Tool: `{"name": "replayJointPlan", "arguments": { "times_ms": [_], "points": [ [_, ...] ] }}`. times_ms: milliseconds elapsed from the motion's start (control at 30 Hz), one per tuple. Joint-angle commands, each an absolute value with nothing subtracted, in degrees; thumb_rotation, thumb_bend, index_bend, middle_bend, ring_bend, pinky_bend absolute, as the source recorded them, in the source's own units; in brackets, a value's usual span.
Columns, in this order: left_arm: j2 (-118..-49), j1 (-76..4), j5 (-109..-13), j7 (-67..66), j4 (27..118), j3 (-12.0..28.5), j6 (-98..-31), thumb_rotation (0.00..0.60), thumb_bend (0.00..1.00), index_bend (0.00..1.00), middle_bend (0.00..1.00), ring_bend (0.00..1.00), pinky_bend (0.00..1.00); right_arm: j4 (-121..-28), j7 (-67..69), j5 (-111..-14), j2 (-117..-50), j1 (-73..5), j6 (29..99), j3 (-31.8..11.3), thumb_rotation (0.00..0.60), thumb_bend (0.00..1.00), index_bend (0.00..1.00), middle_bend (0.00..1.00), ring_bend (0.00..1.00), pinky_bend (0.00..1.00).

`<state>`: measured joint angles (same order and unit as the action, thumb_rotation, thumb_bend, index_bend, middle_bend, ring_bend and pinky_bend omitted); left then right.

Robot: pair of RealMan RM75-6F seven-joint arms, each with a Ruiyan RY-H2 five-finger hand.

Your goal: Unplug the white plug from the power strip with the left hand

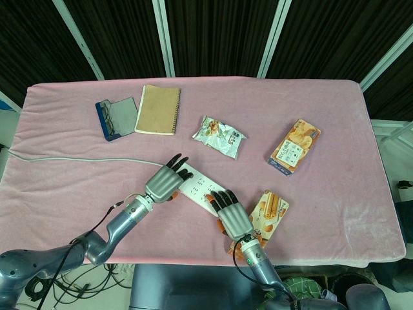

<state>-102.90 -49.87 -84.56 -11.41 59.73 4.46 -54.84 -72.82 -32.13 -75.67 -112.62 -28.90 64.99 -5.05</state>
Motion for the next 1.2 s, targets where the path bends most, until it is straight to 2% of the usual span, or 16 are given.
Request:
{"name": "replayJointPlan", "arguments": {
  "times_ms": [33,1200],
  "points": [
    [-102.84,-49.85,-84.66,-11.38,59.76,4.45,-54.91,0.600,0.25,0.30,0.33,0.00,0.00,-72.88,-32.18,-75.66,-112.59,-28.87,65.01,-5.06,0.600,0.35,0.12,0.11,0.13,0.11],
    [-103.76,-50.39,-85.13,-10.79,58.37,4.57,-54.14,0.600,0.25,0.31,0.33,0.00,0.00,-72.86,-32.02,-75.68,-112.25,-28.84,64.84,-5.33,0.600,0.36,0.13,0.11,0.13,0.11]
  ]
}}
